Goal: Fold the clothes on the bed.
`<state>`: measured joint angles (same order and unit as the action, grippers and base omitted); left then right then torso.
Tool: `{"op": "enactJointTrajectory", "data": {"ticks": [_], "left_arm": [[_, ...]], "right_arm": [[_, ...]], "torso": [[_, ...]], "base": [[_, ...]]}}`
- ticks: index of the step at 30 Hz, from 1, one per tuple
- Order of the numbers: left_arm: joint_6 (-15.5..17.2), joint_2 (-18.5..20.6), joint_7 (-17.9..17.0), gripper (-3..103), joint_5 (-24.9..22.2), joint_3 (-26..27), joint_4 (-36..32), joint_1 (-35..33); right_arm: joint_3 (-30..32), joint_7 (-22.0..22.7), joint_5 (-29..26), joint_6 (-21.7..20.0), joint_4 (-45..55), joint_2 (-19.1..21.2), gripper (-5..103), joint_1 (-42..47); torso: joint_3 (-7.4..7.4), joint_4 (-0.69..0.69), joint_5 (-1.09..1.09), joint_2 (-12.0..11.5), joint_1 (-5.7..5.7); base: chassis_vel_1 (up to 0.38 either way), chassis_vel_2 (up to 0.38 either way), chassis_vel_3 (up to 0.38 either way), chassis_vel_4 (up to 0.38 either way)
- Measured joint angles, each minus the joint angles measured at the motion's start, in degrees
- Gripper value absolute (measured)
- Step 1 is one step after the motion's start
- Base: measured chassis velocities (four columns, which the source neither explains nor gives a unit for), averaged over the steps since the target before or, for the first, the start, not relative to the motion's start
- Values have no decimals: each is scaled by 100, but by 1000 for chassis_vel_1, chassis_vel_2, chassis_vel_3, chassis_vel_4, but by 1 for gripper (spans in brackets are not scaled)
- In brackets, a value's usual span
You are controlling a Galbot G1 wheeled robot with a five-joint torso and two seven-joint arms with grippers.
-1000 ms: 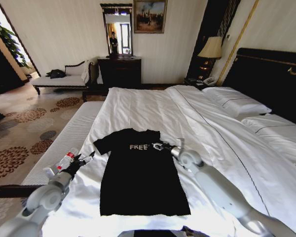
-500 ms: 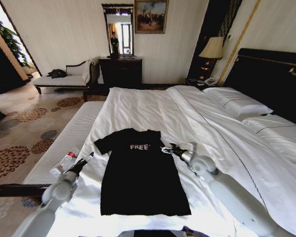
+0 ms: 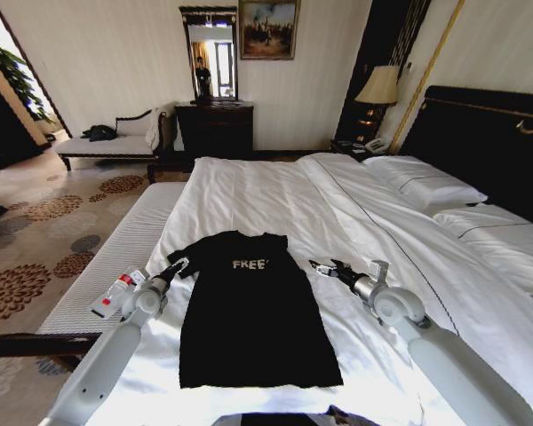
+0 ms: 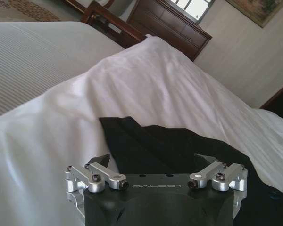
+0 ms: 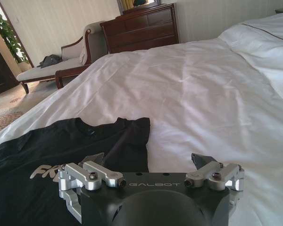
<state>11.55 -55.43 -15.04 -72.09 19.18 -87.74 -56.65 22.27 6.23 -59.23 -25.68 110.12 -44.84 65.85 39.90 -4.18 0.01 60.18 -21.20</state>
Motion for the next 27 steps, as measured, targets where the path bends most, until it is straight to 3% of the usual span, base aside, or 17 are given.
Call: {"op": "enactJointTrajectory", "data": {"ticks": [19, 27], "left_arm": [[8, -382, 83, 102, -56, -129, 1099, 718], [-37, -516, 154, 92, 64, -165, 1389, 899]], "right_arm": [[11, 74, -277, -65, 55, 144, 100, -119], [-47, 78, -274, -84, 40, 89, 100, -132]], "torso": [[0, -1, 0, 0, 0], [0, -1, -1, 0, 0]], "base": [[0, 0, 0, 0], [0, 0, 0, 0]]}}
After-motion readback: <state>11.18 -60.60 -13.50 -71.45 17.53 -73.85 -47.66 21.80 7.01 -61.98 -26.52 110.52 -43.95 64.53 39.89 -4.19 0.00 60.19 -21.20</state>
